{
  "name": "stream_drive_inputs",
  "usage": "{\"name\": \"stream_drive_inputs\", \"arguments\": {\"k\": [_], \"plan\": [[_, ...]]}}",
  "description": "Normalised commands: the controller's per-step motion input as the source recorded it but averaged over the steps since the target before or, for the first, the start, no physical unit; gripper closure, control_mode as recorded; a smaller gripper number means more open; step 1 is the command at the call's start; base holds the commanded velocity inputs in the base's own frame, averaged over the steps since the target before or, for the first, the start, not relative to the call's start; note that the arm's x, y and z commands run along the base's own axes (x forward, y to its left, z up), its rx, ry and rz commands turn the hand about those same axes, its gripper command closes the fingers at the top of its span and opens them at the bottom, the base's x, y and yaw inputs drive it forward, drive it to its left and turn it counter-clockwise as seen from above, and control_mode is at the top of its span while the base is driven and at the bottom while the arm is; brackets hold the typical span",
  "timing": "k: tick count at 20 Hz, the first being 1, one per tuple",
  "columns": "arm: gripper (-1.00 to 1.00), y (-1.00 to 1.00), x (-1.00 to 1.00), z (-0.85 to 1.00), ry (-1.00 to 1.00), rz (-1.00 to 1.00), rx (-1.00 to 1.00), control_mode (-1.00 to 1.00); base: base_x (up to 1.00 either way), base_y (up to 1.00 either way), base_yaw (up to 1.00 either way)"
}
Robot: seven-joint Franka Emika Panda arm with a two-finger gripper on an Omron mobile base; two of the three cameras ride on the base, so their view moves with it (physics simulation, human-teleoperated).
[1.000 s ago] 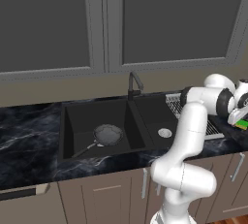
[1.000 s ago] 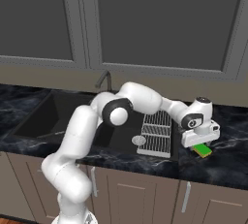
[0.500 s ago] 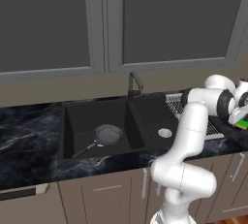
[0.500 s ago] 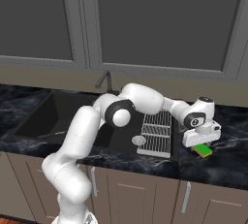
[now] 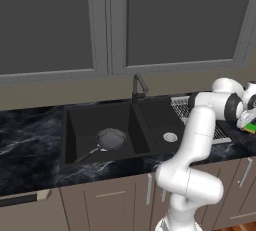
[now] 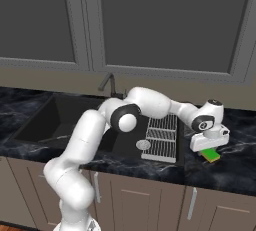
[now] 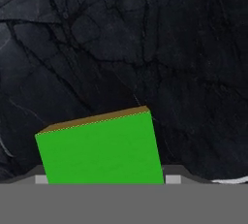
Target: Pick the pan and sponge and place them into the sink. Then turn on the water.
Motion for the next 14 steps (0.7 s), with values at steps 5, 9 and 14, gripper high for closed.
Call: {"name": "stream_drive_inputs", "arguments": {"k": [5, 9, 14], "plan": [[1.00, 0.03, -0.25, 0.01, -0.07, 0.00, 0.01, -1.00, 0.00, 0.00, 0.00], [1.00, 0.23, -0.27, 0.36, -0.09, -0.04, 0.03, -1.00, 0.00, 0.00, 0.00], [1.00, 0.35, -0.27, 0.46, -0.08, -0.03, 0.03, -1.00, 0.00, 0.00, 0.00]]}}
